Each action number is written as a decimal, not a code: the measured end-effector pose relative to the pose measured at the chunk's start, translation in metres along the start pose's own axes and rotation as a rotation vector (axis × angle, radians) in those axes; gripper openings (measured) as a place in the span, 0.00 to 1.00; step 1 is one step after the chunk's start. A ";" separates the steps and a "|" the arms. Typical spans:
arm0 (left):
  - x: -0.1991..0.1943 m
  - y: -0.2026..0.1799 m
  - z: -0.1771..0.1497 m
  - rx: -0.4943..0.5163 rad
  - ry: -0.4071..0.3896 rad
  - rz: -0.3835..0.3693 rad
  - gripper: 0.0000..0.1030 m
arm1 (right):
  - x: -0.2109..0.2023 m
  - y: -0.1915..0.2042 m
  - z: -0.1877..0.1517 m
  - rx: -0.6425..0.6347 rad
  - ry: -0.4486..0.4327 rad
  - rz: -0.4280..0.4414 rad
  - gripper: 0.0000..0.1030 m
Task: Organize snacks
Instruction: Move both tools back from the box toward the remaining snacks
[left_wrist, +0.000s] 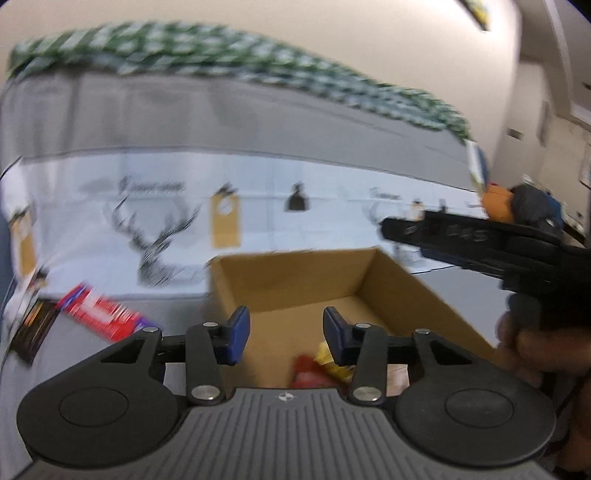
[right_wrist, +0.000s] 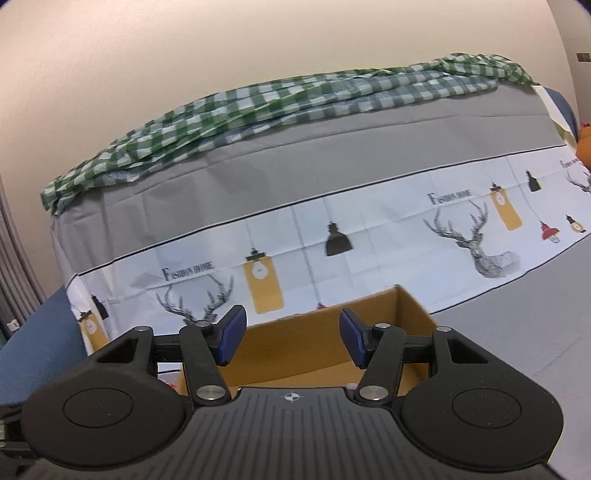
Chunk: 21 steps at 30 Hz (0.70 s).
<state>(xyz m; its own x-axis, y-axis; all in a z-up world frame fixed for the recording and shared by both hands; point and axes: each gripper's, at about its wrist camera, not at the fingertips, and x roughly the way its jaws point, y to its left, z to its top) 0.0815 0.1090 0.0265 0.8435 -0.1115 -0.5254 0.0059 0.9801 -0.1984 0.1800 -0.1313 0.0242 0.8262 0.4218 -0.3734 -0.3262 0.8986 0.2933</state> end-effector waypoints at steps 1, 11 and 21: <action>0.000 0.009 0.000 -0.029 0.015 0.024 0.45 | 0.001 0.005 -0.001 0.004 0.000 0.009 0.53; -0.032 0.126 0.003 -0.418 -0.005 0.336 0.25 | 0.016 0.067 -0.011 0.032 0.018 0.155 0.32; -0.060 0.191 0.027 -0.545 -0.036 0.390 0.25 | 0.040 0.140 -0.042 -0.021 0.144 0.299 0.30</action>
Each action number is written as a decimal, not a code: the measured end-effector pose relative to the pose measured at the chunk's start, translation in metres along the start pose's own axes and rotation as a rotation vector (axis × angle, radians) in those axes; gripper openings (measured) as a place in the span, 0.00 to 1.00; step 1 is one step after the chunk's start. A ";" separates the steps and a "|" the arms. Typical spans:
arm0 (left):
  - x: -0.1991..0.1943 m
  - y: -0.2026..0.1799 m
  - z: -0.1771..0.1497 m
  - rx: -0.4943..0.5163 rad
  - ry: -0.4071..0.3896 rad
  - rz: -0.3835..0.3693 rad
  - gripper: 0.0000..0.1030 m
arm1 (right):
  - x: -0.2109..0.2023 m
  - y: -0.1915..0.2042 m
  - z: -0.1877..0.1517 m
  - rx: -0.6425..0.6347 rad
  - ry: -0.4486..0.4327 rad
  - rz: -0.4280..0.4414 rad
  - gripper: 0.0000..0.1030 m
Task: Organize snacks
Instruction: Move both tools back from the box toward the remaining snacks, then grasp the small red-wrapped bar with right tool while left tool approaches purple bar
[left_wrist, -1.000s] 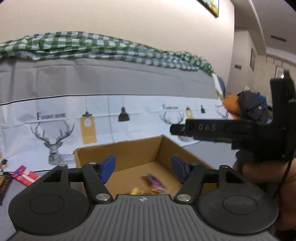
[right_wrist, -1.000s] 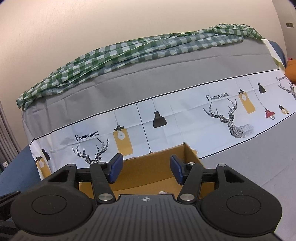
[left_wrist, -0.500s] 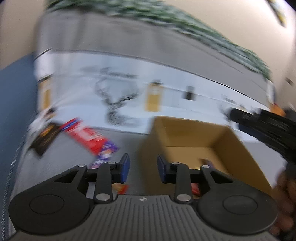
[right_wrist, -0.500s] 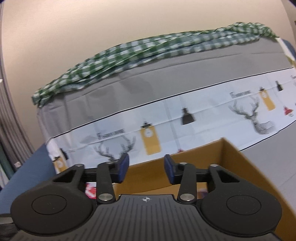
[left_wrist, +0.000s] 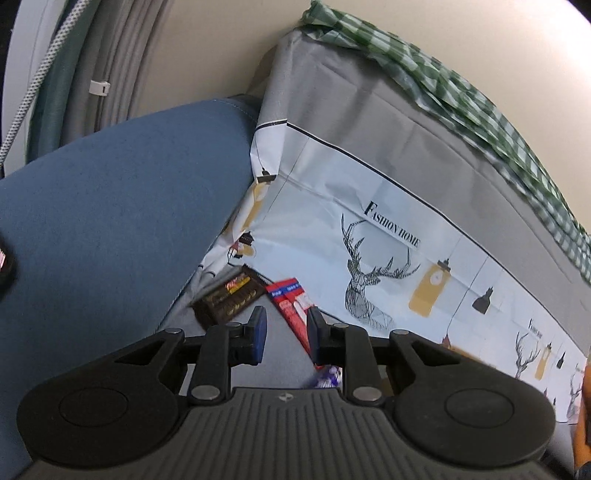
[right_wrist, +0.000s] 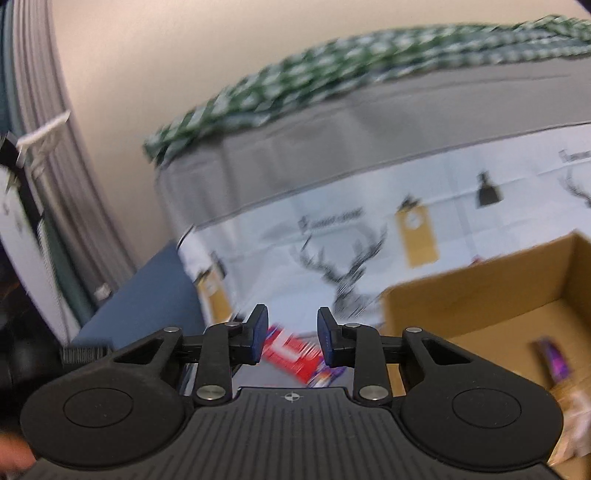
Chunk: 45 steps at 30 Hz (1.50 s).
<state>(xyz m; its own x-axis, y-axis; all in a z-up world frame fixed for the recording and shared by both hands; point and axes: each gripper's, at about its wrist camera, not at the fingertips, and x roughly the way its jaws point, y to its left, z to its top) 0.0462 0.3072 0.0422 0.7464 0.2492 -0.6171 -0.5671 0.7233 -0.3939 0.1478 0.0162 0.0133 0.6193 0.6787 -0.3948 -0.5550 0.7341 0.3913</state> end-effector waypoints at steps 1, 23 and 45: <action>0.005 -0.002 0.008 0.002 0.013 -0.004 0.25 | 0.008 0.007 -0.004 -0.018 0.034 0.008 0.30; 0.101 0.010 0.023 0.009 0.189 0.046 0.32 | 0.120 0.047 -0.078 -0.259 0.302 -0.277 0.56; 0.132 0.006 0.008 0.063 0.336 -0.017 0.37 | 0.130 0.029 -0.104 -0.056 0.453 -0.045 0.18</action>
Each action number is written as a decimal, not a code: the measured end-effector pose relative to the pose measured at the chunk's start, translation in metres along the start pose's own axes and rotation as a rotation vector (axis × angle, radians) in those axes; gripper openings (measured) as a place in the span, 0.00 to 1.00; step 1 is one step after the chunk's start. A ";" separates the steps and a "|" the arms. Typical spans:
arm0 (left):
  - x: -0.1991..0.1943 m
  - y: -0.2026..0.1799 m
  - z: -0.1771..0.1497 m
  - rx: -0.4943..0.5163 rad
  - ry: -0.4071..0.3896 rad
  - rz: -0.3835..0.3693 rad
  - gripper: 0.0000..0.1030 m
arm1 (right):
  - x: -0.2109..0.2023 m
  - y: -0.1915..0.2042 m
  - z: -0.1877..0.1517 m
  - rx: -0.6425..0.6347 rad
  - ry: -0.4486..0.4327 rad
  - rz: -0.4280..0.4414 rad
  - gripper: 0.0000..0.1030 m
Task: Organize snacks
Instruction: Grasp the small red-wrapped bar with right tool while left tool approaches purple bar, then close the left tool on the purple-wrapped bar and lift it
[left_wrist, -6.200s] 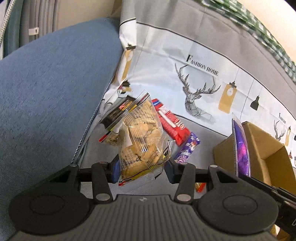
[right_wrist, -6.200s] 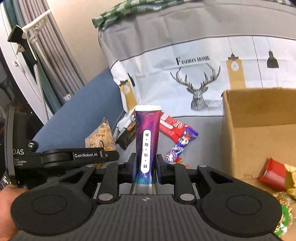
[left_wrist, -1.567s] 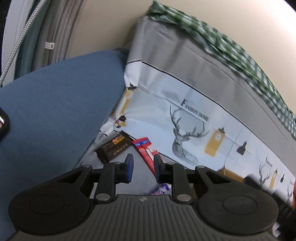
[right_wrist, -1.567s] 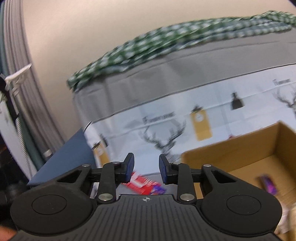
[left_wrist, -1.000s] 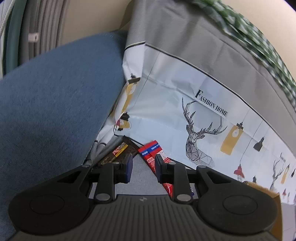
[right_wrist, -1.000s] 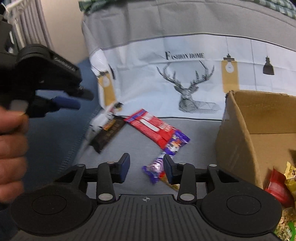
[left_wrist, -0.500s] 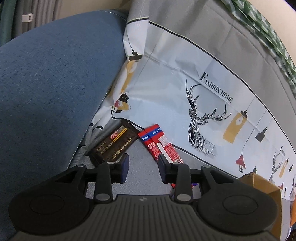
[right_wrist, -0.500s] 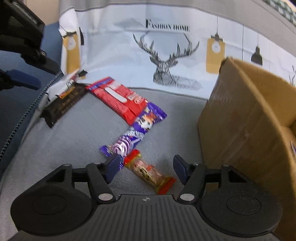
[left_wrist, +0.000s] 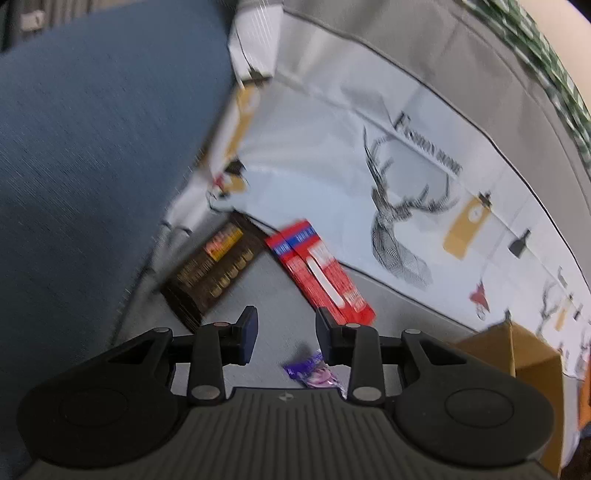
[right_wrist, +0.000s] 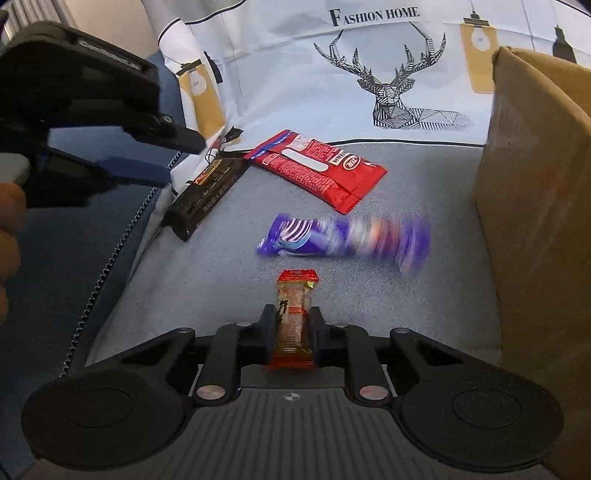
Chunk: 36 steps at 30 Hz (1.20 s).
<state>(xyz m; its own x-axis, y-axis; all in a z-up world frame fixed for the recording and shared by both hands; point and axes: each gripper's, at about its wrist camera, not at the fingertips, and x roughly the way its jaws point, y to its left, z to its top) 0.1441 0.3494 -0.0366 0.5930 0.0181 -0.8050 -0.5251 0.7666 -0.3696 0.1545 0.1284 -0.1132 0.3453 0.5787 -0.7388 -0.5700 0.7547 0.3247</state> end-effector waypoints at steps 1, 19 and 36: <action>0.005 -0.002 -0.002 0.008 0.025 -0.016 0.37 | -0.002 0.001 -0.001 -0.004 -0.007 -0.008 0.18; 0.064 -0.021 -0.038 -0.045 0.275 -0.121 0.62 | -0.018 0.001 -0.018 -0.007 0.056 -0.030 0.18; 0.043 -0.042 -0.026 0.176 0.101 0.085 0.24 | -0.028 -0.016 -0.021 0.021 0.075 -0.021 0.18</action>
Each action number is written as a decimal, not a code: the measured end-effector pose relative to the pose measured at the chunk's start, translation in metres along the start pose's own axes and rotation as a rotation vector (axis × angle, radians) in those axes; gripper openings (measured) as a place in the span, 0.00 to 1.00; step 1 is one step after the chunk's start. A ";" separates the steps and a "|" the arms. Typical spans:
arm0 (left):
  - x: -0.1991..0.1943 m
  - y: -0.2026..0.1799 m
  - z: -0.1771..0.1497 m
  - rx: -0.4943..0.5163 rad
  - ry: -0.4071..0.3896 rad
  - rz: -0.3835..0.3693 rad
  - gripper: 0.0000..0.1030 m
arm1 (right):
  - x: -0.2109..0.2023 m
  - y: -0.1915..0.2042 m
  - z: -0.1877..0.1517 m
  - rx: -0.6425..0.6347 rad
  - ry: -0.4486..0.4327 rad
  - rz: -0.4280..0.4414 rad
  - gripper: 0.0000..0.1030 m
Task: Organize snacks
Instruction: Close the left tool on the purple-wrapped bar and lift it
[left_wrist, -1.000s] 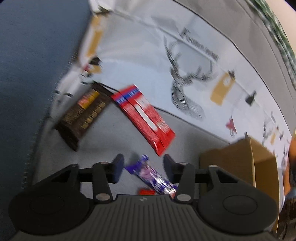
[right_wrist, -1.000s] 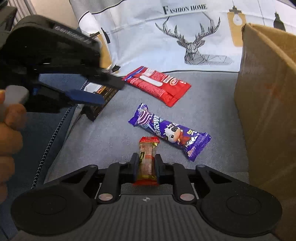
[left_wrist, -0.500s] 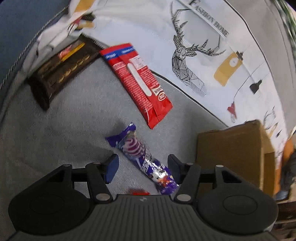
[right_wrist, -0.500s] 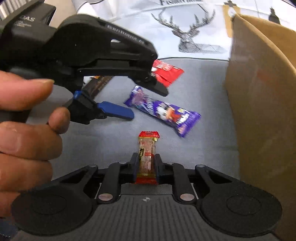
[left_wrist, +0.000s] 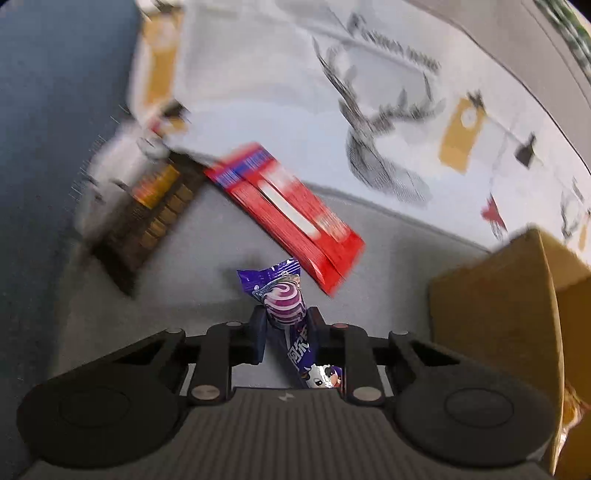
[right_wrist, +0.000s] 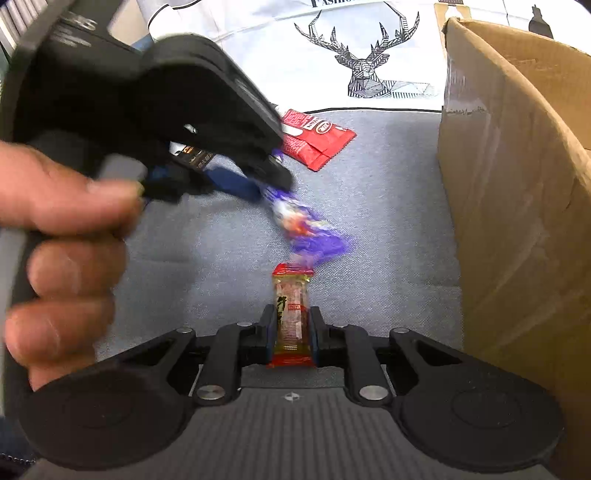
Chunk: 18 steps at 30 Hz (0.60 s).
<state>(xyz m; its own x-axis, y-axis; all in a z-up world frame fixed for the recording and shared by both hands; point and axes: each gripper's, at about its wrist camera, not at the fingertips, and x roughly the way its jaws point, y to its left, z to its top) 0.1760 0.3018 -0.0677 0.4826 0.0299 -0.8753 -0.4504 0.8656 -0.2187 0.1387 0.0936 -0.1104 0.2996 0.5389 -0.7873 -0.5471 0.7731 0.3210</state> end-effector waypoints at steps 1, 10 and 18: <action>-0.006 0.005 0.003 -0.005 -0.015 0.020 0.24 | 0.000 0.000 0.000 0.002 -0.001 -0.002 0.18; 0.002 0.017 0.004 -0.038 0.072 0.021 0.25 | 0.002 -0.003 0.002 -0.017 0.005 -0.010 0.21; 0.004 0.026 0.001 -0.107 0.082 0.008 0.38 | 0.002 -0.001 0.001 -0.029 0.000 -0.011 0.23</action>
<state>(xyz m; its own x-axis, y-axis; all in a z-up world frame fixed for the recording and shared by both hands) 0.1675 0.3248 -0.0763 0.4177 -0.0080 -0.9085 -0.5337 0.8071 -0.2525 0.1404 0.0941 -0.1118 0.3059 0.5302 -0.7907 -0.5662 0.7691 0.2966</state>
